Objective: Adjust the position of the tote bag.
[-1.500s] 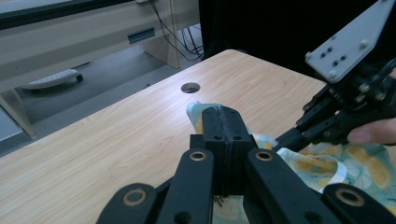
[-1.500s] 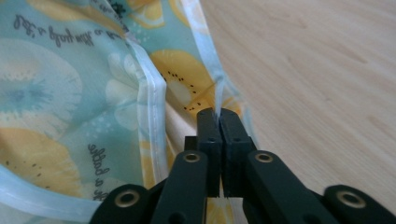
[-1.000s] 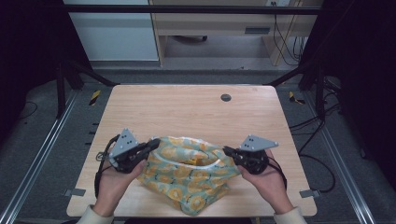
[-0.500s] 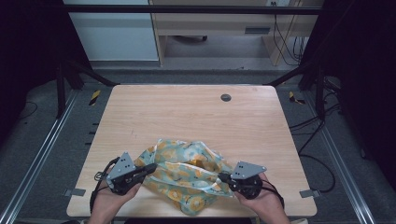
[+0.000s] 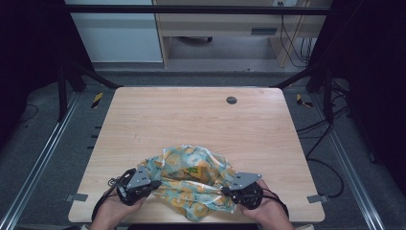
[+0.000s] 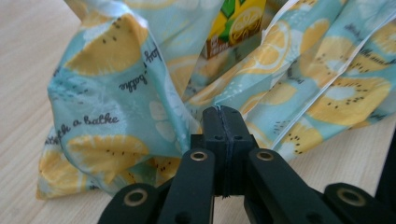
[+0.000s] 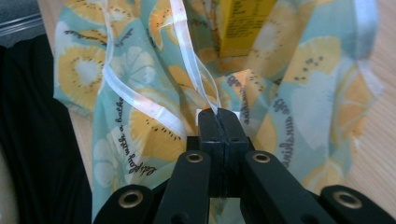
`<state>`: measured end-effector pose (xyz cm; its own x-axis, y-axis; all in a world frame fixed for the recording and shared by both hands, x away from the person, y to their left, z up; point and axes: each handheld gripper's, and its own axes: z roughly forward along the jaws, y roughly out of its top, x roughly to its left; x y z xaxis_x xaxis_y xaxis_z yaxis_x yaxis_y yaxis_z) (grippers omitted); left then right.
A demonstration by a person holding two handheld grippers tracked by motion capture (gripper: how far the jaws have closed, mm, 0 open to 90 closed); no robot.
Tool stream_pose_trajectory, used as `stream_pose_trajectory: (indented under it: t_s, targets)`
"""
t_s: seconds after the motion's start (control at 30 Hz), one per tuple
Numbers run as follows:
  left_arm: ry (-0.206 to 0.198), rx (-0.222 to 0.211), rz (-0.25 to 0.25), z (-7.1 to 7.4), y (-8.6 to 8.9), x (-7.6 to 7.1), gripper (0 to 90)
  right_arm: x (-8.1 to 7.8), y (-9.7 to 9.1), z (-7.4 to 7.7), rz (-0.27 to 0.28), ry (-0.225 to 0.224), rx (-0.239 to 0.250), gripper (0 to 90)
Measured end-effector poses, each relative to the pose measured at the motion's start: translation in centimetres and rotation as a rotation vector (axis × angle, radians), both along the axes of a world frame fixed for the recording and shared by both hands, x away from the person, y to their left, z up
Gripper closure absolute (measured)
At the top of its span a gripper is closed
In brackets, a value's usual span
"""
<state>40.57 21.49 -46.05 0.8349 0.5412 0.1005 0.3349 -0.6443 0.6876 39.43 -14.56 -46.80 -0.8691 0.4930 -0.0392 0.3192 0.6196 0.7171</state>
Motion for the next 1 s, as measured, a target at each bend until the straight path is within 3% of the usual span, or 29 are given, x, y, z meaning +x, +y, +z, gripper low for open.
stream_pose_trajectory:
  t_s: [0.1, 0.2, 0.23, 0.27, 0.33, 0.43, 0.57, 0.67, 0.73, 0.87, 0.93, 1.0]
  targets:
    - [0.012, 0.03, -0.001, -0.4, -0.2, 0.1, 90.0, 0.0, 0.3, -0.3, 0.01, 0.015, -0.019, 90.0]
    - [0.004, 0.01, 0.007, -0.3, -0.3, 0.1, 90.0, -0.1, 0.4, -0.3, 0.003, 0.009, -0.021, 89.1]
    - [-0.001, -0.001, 0.011, -0.1, -0.3, 0.0, 90.0, -0.1, 0.3, 0.0, 0.0, 0.004, 0.007, 80.3]
    - [-0.003, -0.01, 0.011, 0.0, -0.2, 0.0, 90.0, -0.1, 0.3, 0.0, 0.0, 0.004, 0.007, 80.3]
    - [0.0, -0.032, 0.007, 0.1, -0.2, -0.1, 90.0, -0.1, 0.2, 0.7, -0.007, -0.018, 0.019, 68.3]
    - [-0.005, -0.018, 0.004, 0.1, -0.3, -0.1, 90.0, 0.0, 0.1, 2.1, -0.01, -0.037, 0.047, 53.2]
    - [-0.006, -0.02, -0.001, 0.2, -0.2, -0.2, 90.0, 0.6, 0.2, 4.2, -0.015, -0.078, 0.067, 48.1]
    - [-0.009, -0.017, 0.0, 0.2, -0.2, -0.2, 90.0, 2.2, 0.8, 5.4, -0.031, -0.114, 0.044, 43.6]
    - [-0.007, -0.022, 0.003, 0.3, -0.3, -0.2, 90.0, 3.6, 1.3, 5.4, -0.048, -0.114, 0.029, 38.8]
    - [-0.006, -0.031, 0.006, 0.3, -0.2, -0.3, 88.5, 5.8, 2.5, 4.9, -0.05, -0.082, 0.004, 34.9]
    - [-0.022, -0.04, 0.01, 0.5, -0.1, -0.5, 83.0, 6.3, 3.0, 4.6, -0.036, -0.069, -0.007, 39.6]
    - [-0.038, -0.063, 0.015, 0.9, -0.2, -0.7, 75.2, 6.3, 3.2, 4.5, -0.032, -0.065, -0.018, 50.3]
